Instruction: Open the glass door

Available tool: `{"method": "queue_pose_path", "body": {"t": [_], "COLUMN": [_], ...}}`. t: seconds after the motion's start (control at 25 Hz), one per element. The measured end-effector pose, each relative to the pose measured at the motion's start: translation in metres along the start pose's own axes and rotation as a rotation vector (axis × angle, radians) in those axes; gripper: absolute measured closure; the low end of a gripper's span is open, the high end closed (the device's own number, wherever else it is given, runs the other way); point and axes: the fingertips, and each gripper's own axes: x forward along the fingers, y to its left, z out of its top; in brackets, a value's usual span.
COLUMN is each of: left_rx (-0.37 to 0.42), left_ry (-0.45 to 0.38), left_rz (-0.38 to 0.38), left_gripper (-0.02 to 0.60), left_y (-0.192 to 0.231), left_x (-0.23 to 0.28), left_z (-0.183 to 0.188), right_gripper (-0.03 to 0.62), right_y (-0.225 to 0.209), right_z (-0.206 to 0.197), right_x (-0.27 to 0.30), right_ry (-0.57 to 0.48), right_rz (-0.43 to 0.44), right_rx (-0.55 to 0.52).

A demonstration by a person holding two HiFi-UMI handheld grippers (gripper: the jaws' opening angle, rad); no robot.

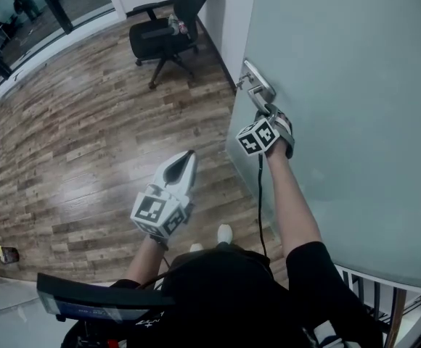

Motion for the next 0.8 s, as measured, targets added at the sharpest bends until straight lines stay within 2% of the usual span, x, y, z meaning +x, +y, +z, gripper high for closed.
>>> {"method": "queue_pose_path", "body": {"t": [0.24, 0.52, 0.68, 0.8], "left_rx": [0.001, 0.025, 0.031, 0.039], "left_ry": [0.0, -0.018, -0.041, -0.064], "left_rz": [0.009, -0.03, -0.051, -0.072], "left_gripper": [0.581, 0.58, 0.58, 0.58], "left_y": [0.005, -0.015, -0.028, -0.04], "left_x": [-0.003, -0.006, -0.006, -0.008], "left_z": [-0.001, 0.003, 0.011, 0.022], "right_gripper": [0.456, 0.483, 0.505, 0.527], "right_y": [-0.008, -0.013, -0.006, 0.005], "right_z": [-0.009, -0.014, -0.007, 0.002], "right_x": [-0.02, -0.073, -0.11, -0.152], "right_ry": [-0.045, -0.158, -0.241, -0.33], "right_rz": [-0.077, -0.089, -0.03, 0.087], "right_rx": [0.063, 0.136, 0.203, 0.355]}}
